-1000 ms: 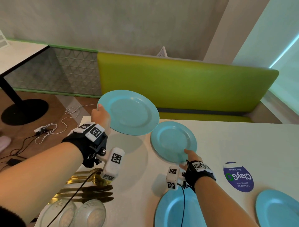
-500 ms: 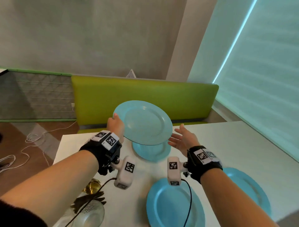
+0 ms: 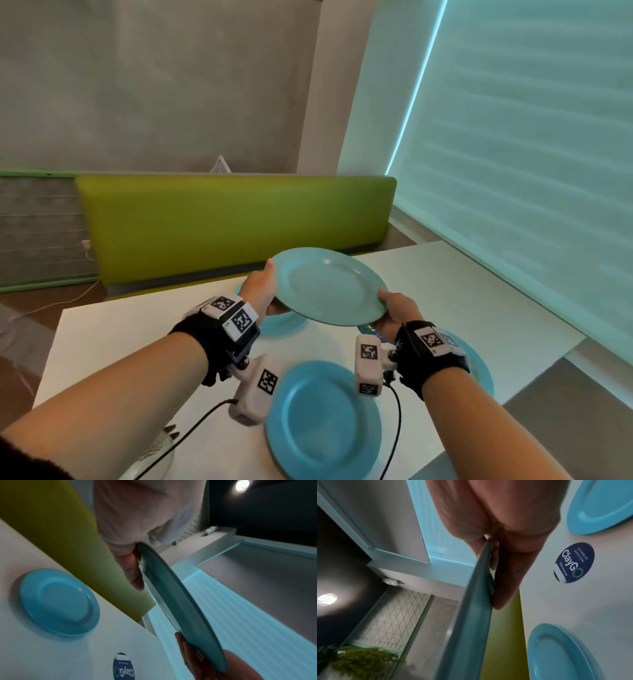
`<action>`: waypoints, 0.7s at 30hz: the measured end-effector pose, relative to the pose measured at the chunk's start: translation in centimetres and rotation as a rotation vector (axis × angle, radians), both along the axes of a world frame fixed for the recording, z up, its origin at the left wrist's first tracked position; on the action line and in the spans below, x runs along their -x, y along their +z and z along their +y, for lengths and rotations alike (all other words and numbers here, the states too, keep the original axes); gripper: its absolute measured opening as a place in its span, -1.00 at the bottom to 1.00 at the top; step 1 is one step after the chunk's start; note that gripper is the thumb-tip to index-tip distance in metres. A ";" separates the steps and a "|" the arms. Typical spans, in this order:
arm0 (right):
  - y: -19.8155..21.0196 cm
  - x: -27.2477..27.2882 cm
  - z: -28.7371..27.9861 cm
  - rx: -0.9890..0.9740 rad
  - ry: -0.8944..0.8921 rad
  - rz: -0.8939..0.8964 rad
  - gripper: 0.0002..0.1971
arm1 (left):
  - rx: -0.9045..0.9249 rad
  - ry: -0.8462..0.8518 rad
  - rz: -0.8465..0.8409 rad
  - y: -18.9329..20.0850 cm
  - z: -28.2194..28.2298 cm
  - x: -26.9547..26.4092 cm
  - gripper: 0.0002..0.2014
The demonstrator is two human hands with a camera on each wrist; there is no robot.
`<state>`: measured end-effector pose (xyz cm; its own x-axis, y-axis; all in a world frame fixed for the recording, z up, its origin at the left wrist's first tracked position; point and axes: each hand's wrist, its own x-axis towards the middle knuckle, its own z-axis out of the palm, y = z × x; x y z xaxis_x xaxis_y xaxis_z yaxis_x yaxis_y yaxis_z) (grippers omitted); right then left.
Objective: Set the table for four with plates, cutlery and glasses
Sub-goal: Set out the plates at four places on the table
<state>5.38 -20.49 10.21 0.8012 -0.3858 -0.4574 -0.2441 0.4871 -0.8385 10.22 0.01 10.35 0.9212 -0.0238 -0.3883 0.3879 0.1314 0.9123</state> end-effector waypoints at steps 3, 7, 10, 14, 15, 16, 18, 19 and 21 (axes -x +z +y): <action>-0.9 -1.4 -2.3 -0.049 -0.055 0.014 -0.63 | -0.119 -0.016 -0.023 -0.3 -0.5 -1.6 -0.49; -2.6 -4.6 -6.6 -0.081 -0.141 0.029 -0.62 | -0.191 0.008 0.004 -1.1 -1.4 -4.9 -0.49; -4.2 -7.1 -10.4 -0.110 -0.217 0.050 -0.60 | -0.236 -0.008 0.028 -2.2 -2.5 -7.2 -0.52; -6.3 -10.2 -15.0 -0.055 -0.280 0.110 -0.58 | -0.321 -0.032 0.047 -4.0 -3.6 -9.6 -0.55; -6.9 -10.8 -15.9 -0.016 -0.279 0.149 -0.58 | -0.335 -0.028 0.056 -4.4 -3.7 -10.0 -0.56; -7.6 -11.3 -17.0 0.034 -0.261 0.189 -0.57 | -0.348 -0.022 0.068 -4.8 -3.6 -10.4 -0.56; -9.0 -11.7 -18.5 0.130 -0.198 0.236 -0.61 | -0.363 -0.005 0.094 -5.5 -3.5 -10.9 -0.57; -9.5 -11.6 -18.7 0.217 -0.133 0.279 -0.65 | -0.367 0.003 0.106 -5.8 -3.4 -11.2 -0.57; -10.7 -12.0 -19.6 0.319 -0.060 0.327 -0.79 | -0.380 0.009 0.125 -6.1 -3.2 -11.6 -0.57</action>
